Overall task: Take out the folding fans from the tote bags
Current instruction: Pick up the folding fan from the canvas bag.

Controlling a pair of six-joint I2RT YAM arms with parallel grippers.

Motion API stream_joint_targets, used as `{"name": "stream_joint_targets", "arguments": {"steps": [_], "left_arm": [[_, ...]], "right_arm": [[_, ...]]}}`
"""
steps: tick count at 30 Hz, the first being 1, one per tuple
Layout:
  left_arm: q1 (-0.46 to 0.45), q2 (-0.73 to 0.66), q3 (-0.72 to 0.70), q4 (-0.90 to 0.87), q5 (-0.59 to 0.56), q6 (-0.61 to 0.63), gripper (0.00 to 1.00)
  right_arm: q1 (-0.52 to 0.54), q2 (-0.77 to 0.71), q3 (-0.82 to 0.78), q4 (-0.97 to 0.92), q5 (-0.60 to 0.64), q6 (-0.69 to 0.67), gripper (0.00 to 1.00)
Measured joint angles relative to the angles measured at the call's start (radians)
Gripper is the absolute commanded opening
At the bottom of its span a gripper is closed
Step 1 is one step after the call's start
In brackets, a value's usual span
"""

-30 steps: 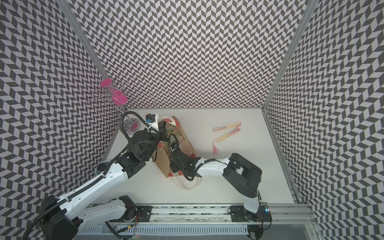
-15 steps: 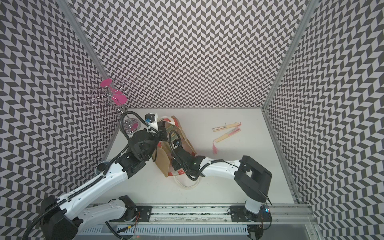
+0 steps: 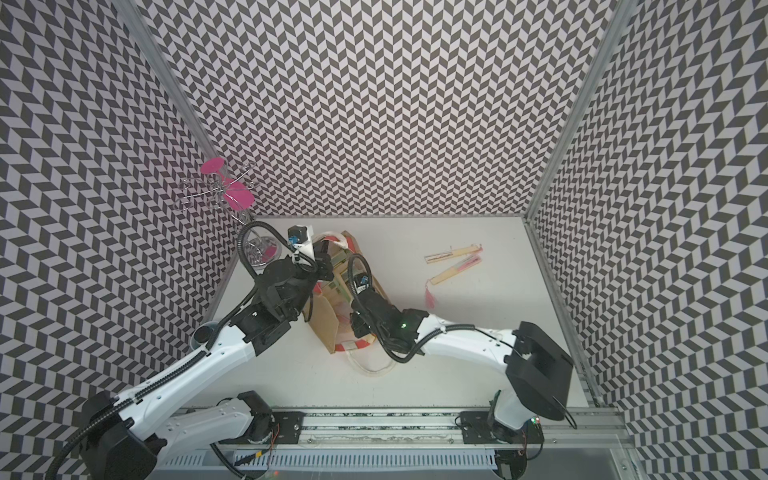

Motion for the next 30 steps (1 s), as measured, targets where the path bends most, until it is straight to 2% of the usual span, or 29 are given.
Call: {"name": "stream_joint_targets", "arguments": {"steps": [6,17,23,30], "left_arm": [[0.005,0.010,0.009,-0.001,0.001,-0.021,0.00],[0.006,0.017,0.013,0.000,0.013,-0.047,0.00],[0.006,0.017,0.013,0.000,0.031,-0.063,0.00],[0.011,0.017,0.013,-0.012,0.074,-0.085,0.00]], "right_arm": [[0.000,-0.211,-0.074,0.069,0.013,-0.002,0.00],[-0.008,-0.262,-0.069,0.098,0.040,-0.039,0.00],[-0.043,-0.242,-0.108,0.215,-0.011,-0.043,0.02],[-0.048,-0.063,-0.102,0.306,-0.034,-0.033,0.04]]}}
